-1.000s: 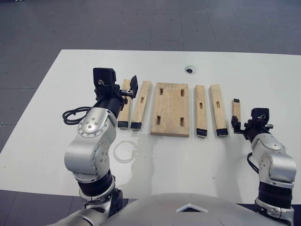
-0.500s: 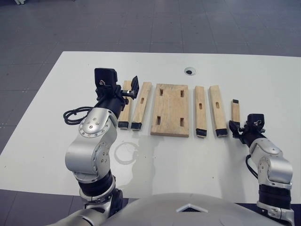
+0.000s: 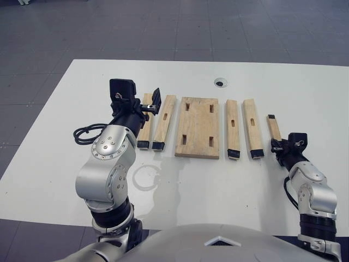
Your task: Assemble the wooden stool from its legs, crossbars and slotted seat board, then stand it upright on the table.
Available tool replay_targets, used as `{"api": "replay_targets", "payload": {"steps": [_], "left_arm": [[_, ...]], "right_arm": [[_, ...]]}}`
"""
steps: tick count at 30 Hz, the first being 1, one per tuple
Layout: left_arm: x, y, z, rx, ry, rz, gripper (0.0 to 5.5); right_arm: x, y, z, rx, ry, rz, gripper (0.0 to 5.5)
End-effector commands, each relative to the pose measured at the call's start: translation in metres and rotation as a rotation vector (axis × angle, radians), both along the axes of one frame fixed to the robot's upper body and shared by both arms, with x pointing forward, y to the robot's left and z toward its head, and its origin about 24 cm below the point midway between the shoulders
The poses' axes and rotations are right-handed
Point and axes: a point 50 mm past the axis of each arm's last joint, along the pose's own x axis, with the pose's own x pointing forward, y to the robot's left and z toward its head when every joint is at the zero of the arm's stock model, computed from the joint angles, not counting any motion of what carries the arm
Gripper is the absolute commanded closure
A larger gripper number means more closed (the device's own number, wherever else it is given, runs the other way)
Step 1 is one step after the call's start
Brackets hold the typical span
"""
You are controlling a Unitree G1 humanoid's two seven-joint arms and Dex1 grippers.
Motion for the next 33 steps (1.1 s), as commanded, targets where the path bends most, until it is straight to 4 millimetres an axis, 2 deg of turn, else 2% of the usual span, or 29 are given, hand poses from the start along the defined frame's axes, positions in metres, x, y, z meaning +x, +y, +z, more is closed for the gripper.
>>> {"api": "replay_targets", "payload": {"steps": [1, 3, 5, 7, 9, 11, 13, 17, 20, 22, 24, 27, 29, 31, 33], "left_arm": [[0.002, 0.0, -0.001, 0.011, 0.017, 0.002, 1.31], [0.002, 0.0, -0.002, -0.003, 0.028, -0.009, 1.31], [0.002, -0.001, -0.005, -0.089, 0.062, -0.041, 1.31], [0.003, -0.006, -0.004, -0.239, 0.09, -0.114, 1.31], [0.007, -0.018, 0.003, -0.433, 0.113, -0.265, 1.31], [0.016, -0.033, 0.015, -0.659, 0.16, -0.475, 1.31], [0.025, -0.044, 0.028, -0.841, 0.164, -0.626, 1.31], [0.041, -0.048, 0.039, -1.094, 0.153, -0.697, 1.31], [0.043, -0.051, 0.042, -1.13, 0.177, -0.717, 1.31], [0.043, -0.051, 0.039, -1.103, 0.207, -0.735, 1.31], [0.041, -0.039, 0.03, -1.021, 0.257, -0.775, 1.31], [0.044, 0.007, 0.01, -0.813, 0.388, -0.713, 1.31], [0.055, 0.026, 0.012, -0.774, 0.419, -0.689, 1.31], [0.065, 0.032, 0.019, -0.757, 0.405, -0.702, 1.31], [0.068, 0.03, 0.021, -0.739, 0.401, -0.749, 1.31]], "right_arm": [[-0.029, -0.014, -0.041, 0.02, 0.276, -0.098, 4.19], [-0.006, -0.019, -0.014, -0.003, 0.142, -0.104, 4.19], [0.025, -0.023, 0.032, -0.031, -0.098, -0.099, 4.19], [0.047, -0.022, 0.074, -0.032, -0.276, -0.081, 4.19], [0.062, -0.007, 0.108, -0.011, -0.412, -0.01, 4.19], [0.073, 0.025, 0.136, 0.044, -0.521, 0.12, 4.19], [0.075, 0.054, 0.151, 0.1, -0.575, 0.251, 4.19], [0.066, 0.111, 0.172, 0.147, -0.648, 0.571, 4.19], [0.053, 0.139, 0.179, 0.17, -0.681, 0.739, 4.19], [0.045, 0.152, 0.171, 0.186, -0.662, 0.812, 4.19], [0.04, 0.157, 0.159, 0.188, -0.625, 0.85, 4.19], [0.041, 0.155, 0.152, 0.178, -0.602, 0.858, 4.19], [0.041, 0.15, 0.151, 0.163, -0.604, 0.832, 4.19], [0.041, 0.147, 0.151, 0.151, -0.606, 0.82, 4.19], [0.042, 0.147, 0.15, 0.146, -0.606, 0.817, 4.19]]}}
